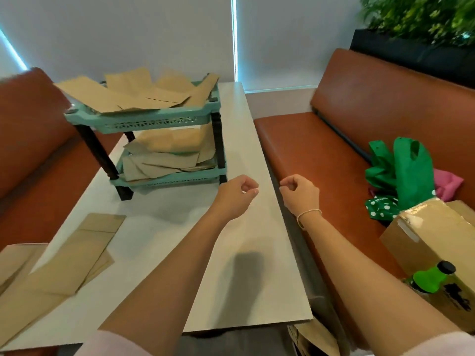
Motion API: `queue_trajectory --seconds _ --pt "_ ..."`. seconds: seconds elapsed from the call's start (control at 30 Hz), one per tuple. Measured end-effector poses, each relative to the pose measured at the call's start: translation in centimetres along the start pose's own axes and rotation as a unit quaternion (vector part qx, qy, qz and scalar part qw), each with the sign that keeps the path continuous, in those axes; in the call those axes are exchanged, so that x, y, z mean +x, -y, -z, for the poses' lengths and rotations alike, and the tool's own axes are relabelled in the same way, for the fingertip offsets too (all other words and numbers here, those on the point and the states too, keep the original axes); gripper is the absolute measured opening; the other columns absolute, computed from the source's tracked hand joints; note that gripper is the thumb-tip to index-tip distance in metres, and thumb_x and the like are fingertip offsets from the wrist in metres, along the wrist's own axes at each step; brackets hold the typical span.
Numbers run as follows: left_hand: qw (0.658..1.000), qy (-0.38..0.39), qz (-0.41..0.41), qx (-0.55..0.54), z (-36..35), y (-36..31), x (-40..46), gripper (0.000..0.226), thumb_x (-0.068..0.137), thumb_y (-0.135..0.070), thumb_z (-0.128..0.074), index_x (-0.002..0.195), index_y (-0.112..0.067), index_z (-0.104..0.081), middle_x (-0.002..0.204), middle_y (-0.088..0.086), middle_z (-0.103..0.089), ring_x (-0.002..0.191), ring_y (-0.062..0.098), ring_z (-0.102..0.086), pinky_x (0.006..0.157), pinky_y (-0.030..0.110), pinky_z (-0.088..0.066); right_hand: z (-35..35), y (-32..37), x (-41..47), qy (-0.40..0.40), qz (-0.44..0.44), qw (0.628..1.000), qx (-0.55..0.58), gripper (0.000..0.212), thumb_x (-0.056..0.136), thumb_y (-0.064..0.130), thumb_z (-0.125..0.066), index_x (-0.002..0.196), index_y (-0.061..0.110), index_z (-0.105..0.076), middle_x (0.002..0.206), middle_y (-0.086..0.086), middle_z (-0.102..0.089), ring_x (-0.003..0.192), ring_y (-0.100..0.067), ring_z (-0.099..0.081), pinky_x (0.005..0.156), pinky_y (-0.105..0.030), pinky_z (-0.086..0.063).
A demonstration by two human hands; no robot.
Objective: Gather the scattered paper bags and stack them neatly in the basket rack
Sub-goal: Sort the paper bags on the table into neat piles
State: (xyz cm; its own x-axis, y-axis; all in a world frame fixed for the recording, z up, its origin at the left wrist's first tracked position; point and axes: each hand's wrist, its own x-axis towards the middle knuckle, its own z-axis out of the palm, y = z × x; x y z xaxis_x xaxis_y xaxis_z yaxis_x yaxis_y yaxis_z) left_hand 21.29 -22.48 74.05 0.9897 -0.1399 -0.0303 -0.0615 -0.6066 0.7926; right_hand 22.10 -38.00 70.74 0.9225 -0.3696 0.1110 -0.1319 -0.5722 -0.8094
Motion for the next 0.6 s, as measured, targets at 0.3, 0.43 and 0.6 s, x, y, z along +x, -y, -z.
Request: queue_trajectory --seconds 0.3,0.43,0.6 --pt "0.980 -0.093 0.145 0.104 13.3 12.7 0.0 0.019 0.093 -0.021 -0.050 0.109 -0.017 -0.059 0.115 0.007 -0.060 0.101 0.021 -0.055 0.083 0.031 -0.048 -10.3 9.5 -2.2 0.111 0.102 0.988 -0.013 0.014 0.087 0.012 -0.057 0.095 0.014 -0.068 0.087 0.002 -0.062 0.078 -0.012 -0.054 0.065 -0.008 -0.039" --pt "0.912 -0.142 0.318 0.219 18.5 19.8 -1.1 0.045 0.087 -0.036 -0.059 0.124 -0.013 -0.048 0.123 0.012 -0.050 0.114 0.029 -0.044 0.093 0.038 -0.045 -14.4 11.1 -3.0 0.166 0.118 0.978 -0.045 0.013 0.087 0.012 -0.057 0.093 0.015 -0.069 0.083 0.005 -0.061 0.079 -0.011 -0.054 0.081 -0.021 -0.044" --pt "0.873 -0.093 0.419 0.231 21.7 25.7 -3.0 0.081 0.075 -0.051 -0.068 0.137 -0.014 -0.031 0.138 0.014 -0.036 0.125 0.031 -0.034 0.098 0.038 -0.039 -17.4 11.8 -3.4 0.196 0.118 0.971 -0.064 0.015 0.087 0.008 -0.055 0.094 0.014 -0.067 0.079 0.000 -0.060 0.073 -0.016 -0.057 0.078 -0.028 -0.052"
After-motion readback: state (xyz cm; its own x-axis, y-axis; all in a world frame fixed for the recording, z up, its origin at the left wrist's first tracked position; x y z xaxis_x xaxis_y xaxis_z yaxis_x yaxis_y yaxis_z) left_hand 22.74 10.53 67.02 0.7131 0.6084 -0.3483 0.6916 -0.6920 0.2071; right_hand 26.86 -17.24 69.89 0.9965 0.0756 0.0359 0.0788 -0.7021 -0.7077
